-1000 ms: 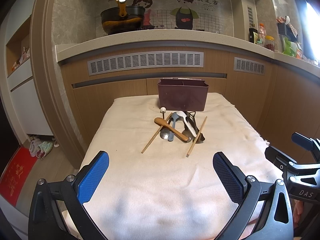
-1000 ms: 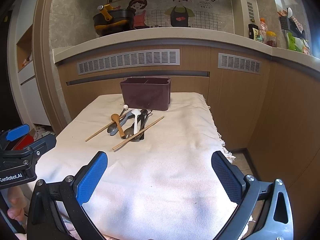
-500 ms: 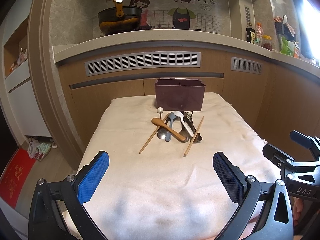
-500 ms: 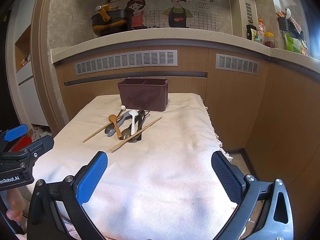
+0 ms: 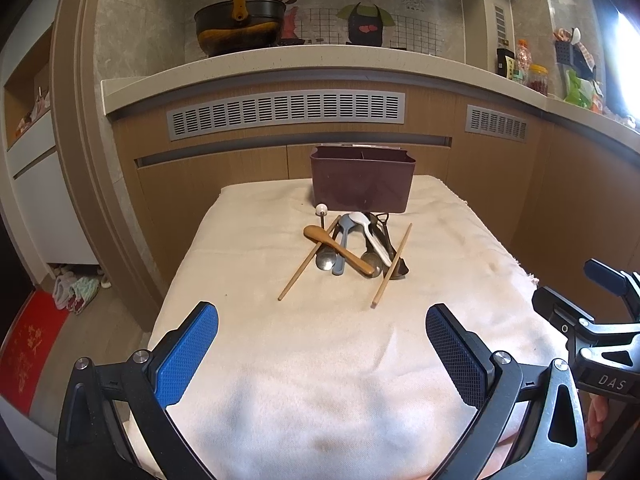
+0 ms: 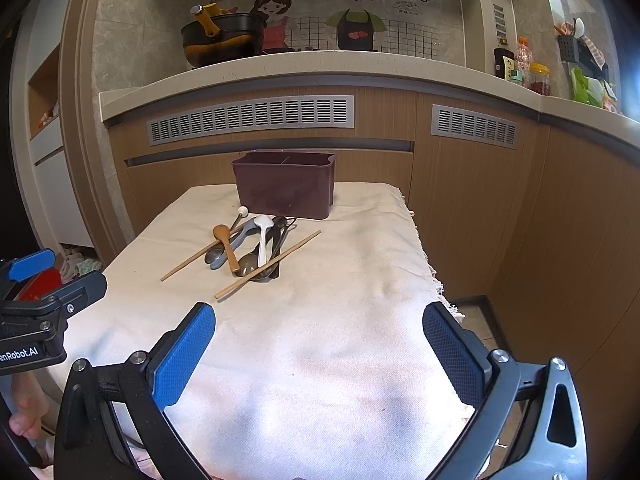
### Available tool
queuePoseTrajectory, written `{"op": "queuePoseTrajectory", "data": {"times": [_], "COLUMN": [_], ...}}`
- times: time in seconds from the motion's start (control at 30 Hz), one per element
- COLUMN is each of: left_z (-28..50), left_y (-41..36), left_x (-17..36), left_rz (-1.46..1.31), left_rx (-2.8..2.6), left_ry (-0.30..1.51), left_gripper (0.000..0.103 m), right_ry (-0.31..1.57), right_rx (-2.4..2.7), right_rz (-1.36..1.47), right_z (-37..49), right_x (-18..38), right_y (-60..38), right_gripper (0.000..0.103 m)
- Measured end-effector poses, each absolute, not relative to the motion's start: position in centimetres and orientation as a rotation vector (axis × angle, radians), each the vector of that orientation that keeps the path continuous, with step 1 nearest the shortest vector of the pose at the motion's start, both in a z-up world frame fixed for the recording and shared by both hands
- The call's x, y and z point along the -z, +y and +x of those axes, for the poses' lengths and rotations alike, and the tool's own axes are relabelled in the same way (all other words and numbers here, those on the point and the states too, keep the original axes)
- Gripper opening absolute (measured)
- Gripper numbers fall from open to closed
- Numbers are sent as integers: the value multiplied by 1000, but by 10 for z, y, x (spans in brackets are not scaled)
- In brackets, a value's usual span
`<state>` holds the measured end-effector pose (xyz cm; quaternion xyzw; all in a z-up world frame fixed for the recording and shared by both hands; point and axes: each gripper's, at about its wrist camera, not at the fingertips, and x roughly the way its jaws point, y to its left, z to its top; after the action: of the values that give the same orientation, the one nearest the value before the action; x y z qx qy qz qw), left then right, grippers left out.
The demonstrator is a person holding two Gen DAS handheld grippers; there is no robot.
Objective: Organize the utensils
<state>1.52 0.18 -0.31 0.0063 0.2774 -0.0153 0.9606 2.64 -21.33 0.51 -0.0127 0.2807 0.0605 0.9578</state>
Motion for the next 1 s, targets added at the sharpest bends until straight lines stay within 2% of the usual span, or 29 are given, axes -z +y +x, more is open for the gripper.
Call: {"op": "queuePoseTrajectory", "data": {"times": [0.3, 0.47, 0.67, 0.9, 0.97, 1.0], "left_z": [65, 110, 172, 207, 210, 212], "left_y": [12, 21, 46, 90, 105, 113], "left_x": [5, 14, 38, 57, 60, 62], "left_rz": [-9, 9, -29, -106, -134, -149], "left_rx": [36, 27, 24, -145, -201, -212], "left_ry": [607, 619, 718, 749, 749, 747], "left_gripper": [103, 103, 103, 103, 103, 103], "right_ry": [565, 619, 712, 780, 811, 833], "right_rx": [-102, -173, -214, -246, -238, -234], "right_rz": [-91, -149, -191, -198, -178, -174], "right_z": [67, 115, 178, 259, 277, 285], "right_x": [-7, 0, 12, 35, 45, 50], "right_y": [-210, -196, -177, -153, -149, -146], "right_gripper": [103, 103, 103, 102, 95, 84]}}
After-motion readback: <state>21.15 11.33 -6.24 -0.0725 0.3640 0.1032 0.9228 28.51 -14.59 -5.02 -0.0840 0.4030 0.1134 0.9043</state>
